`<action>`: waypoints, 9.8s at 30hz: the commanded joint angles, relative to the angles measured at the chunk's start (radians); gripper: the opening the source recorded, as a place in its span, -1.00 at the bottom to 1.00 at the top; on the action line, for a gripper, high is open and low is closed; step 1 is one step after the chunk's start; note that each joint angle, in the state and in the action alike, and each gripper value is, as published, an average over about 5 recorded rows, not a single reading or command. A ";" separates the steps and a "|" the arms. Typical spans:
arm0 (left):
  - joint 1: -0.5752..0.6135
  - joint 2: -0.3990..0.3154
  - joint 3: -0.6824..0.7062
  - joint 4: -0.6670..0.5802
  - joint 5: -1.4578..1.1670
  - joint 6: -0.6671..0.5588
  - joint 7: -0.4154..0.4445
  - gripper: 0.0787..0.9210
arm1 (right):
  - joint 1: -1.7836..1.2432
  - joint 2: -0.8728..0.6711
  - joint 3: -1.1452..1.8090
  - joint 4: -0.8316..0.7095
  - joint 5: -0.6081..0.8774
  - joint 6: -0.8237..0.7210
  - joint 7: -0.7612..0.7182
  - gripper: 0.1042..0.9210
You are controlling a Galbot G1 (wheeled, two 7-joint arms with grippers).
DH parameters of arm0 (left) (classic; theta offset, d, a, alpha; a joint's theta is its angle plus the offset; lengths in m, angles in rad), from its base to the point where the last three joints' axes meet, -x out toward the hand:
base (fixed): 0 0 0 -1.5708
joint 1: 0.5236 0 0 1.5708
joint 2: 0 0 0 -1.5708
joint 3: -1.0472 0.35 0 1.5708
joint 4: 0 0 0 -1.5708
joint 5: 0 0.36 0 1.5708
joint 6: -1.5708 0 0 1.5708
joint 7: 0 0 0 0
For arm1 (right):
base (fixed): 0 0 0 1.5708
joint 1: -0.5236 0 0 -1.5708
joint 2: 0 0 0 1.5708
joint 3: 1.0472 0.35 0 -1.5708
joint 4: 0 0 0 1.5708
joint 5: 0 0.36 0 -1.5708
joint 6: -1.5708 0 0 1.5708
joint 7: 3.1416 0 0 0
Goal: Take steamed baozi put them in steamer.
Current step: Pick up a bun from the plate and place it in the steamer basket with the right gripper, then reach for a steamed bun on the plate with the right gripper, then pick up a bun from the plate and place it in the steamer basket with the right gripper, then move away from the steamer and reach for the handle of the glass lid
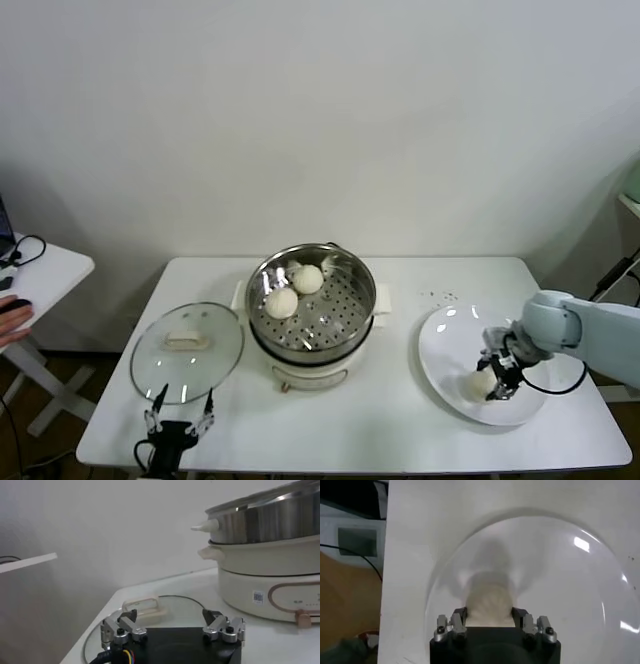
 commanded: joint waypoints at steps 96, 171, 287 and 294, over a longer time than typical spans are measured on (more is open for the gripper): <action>0.007 -0.001 0.002 -0.024 0.018 0.005 0.003 0.77 | 0.748 0.348 -0.390 -0.070 0.365 0.217 -0.201 0.76; 0.012 -0.005 -0.004 0.005 0.033 -0.002 0.002 0.77 | -0.118 0.085 0.113 -0.334 -0.117 0.128 -0.052 0.43; -0.011 0.016 0.004 -0.039 0.004 0.018 0.008 0.77 | -0.390 0.010 0.945 0.168 0.347 -0.032 0.646 0.76; -0.016 0.017 0.010 -0.034 0.003 0.016 0.008 0.77 | -1.081 0.004 1.571 0.316 0.330 0.046 0.762 0.76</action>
